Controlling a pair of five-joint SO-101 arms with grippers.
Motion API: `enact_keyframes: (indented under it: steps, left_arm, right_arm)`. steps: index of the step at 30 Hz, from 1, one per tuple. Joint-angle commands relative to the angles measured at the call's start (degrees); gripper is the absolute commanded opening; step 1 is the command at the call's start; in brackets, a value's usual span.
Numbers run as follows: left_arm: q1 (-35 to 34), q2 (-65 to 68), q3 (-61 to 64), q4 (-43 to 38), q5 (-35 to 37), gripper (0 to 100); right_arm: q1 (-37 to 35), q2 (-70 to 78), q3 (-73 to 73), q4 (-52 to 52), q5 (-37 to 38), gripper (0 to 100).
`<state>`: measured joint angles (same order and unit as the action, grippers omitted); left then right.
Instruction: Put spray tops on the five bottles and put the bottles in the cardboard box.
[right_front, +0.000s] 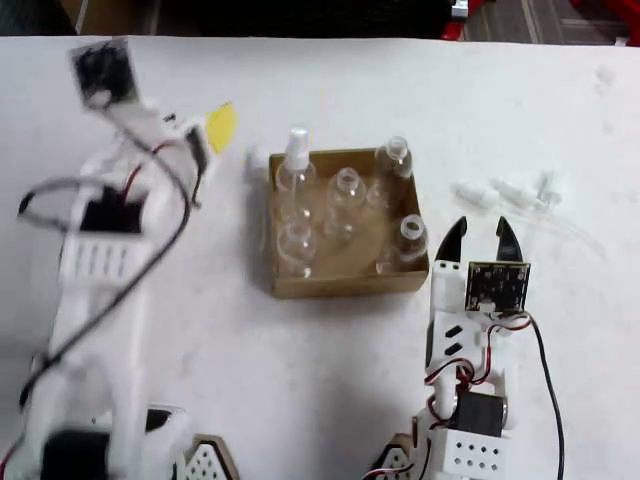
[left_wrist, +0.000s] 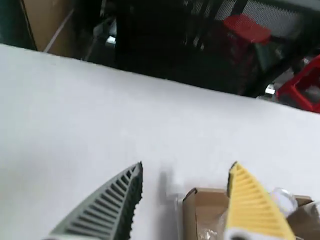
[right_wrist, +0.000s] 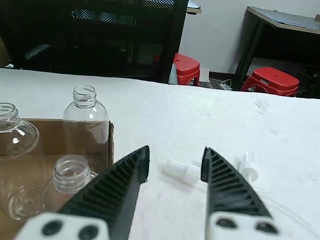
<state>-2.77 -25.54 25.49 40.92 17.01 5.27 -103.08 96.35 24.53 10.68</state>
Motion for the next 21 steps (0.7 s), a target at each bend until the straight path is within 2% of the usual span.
enact_keyframes:
  steps: [1,8,21]
  left_arm:
    - [-0.5,21.2,-20.4,8.3,1.2,26]
    - [0.7,50.5,-50.7,20.5,1.2,26]
    - [2.2,93.8,-104.0,34.5,2.9,26]
  right_arm:
    - [-0.3,0.0,0.5,-0.9,-0.1,14.9]
    - [-0.3,0.0,0.5,-0.9,-0.1,14.9]
    - [-0.2,0.0,0.5,-0.9,-0.1,14.9]
